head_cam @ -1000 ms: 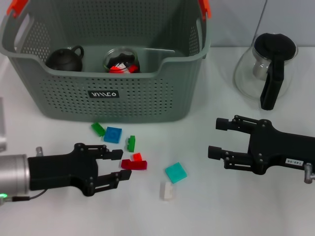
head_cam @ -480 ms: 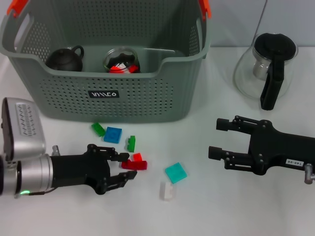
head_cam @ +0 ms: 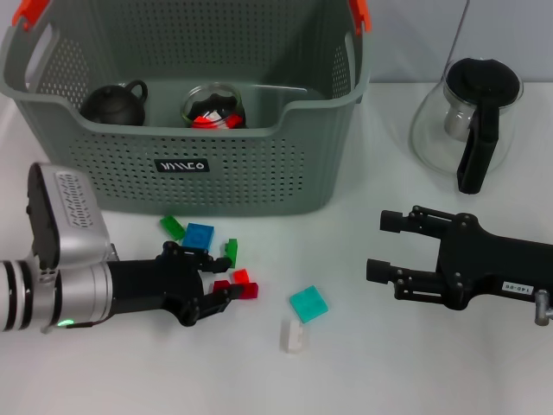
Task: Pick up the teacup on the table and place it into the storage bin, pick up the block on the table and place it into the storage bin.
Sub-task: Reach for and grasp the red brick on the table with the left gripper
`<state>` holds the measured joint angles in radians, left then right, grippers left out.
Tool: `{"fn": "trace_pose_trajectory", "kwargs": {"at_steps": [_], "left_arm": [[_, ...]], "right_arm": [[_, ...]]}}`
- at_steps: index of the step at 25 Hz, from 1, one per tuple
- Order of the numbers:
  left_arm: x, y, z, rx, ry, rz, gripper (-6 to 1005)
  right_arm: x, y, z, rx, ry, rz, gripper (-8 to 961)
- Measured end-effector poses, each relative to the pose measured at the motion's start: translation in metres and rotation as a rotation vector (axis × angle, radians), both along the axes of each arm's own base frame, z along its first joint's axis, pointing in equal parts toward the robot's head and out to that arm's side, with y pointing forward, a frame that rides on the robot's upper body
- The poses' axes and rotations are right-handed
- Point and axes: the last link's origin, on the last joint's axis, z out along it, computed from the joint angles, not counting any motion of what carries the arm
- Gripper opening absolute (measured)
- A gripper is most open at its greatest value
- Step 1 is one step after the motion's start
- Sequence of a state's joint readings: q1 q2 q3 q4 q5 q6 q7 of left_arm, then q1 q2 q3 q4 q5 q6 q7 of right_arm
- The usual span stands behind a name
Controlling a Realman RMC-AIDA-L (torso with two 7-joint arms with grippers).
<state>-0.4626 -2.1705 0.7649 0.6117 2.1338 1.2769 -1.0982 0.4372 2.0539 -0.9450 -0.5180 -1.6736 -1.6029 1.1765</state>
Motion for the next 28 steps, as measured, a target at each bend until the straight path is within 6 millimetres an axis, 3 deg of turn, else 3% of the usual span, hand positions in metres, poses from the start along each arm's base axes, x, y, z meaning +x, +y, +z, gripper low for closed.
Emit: {"fn": "trace_pose_trajectory", "kwargs": {"at_steps": [28], "left_arm": [[-0.008,-0.010,-0.003,-0.037,0.022,0.012,368]], "right_arm": [[0.002,-0.001,0.002,0.000,-0.003,-0.002,820]]}}
